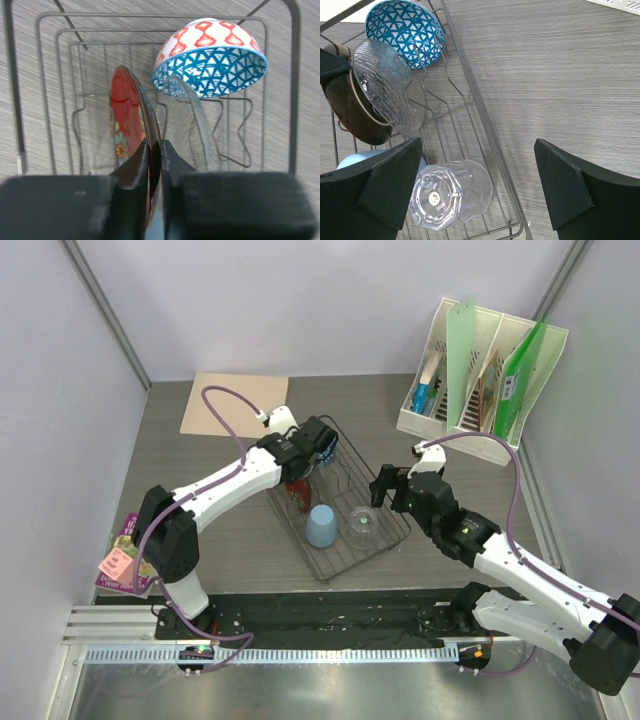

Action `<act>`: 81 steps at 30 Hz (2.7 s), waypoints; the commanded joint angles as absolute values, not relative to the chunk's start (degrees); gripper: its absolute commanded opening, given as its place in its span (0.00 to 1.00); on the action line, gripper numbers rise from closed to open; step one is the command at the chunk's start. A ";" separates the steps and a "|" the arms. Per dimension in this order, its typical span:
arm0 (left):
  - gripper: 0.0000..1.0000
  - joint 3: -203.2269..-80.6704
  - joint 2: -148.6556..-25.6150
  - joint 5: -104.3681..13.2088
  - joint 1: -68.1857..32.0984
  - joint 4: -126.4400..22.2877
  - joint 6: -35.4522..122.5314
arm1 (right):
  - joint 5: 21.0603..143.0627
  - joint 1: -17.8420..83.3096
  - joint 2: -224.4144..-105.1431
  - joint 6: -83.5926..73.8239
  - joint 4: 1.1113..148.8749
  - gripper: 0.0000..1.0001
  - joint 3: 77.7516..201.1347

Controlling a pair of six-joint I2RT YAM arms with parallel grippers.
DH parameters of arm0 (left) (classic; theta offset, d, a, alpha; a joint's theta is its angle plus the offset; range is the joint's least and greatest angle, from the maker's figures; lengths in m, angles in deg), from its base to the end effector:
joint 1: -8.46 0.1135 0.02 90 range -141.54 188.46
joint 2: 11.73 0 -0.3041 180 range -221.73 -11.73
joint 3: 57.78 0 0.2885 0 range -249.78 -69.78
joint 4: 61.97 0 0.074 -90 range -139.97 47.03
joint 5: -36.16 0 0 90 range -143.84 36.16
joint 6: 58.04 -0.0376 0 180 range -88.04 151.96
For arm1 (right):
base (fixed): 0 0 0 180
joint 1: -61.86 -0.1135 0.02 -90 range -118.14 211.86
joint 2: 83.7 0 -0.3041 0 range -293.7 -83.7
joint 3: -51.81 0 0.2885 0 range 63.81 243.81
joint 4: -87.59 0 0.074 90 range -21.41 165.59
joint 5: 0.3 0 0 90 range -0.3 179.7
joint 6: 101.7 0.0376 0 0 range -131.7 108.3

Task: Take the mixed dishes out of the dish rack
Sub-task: Pick up the plate from the dish rack, then place the plate at the center of the board.

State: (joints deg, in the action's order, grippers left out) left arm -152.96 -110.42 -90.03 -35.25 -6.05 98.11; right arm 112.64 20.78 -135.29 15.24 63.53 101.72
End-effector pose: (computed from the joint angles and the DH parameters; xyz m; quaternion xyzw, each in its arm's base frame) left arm 0.3095 -0.2652 0.3066 -0.2587 0.8835 -0.0329 0.3892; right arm 0.1734 0.1317 0.2962 0.0028 0.8366 0.1519 0.5263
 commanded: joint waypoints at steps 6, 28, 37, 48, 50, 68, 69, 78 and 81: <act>0.00 -151.61 -109.91 -89.61 -35.22 -6.02 97.09 | 113.70 20.73 -134.76 15.72 64.69 1.00 101.43; 0.00 -139.66 -92.95 -82.76 -34.61 -19.11 86.98 | 113.43 20.73 -134.85 17.04 64.69 1.00 100.90; 0.00 -128.49 -84.16 -75.90 -31.45 -35.02 87.07 | 113.96 20.81 -132.92 17.04 64.60 1.00 100.20; 0.00 -129.10 -78.70 -69.14 -27.76 -39.09 84.34 | 113.70 20.73 -133.36 17.30 64.95 1.00 100.20; 0.00 -129.63 -78.09 -69.05 -27.67 -38.55 83.56 | 113.61 20.81 -133.18 17.22 64.87 1.00 100.28; 0.00 -147.98 -75.17 -84.75 -26.00 -15.64 74.68 | 112.55 20.73 -131.25 17.57 63.81 0.99 101.17; 0.00 -153.92 -79.36 -92.87 -26.00 -5.08 74.94 | 112.64 20.73 -130.99 17.57 63.81 1.00 100.81; 0.00 -172.16 -99.34 -112.03 -19.07 17.17 80.12 | 111.06 20.73 -129.40 18.80 63.81 1.00 99.76; 0.00 -176.64 -106.63 -110.36 -13.27 19.28 81.00 | 110.36 20.81 -128.44 19.50 63.20 1.00 99.50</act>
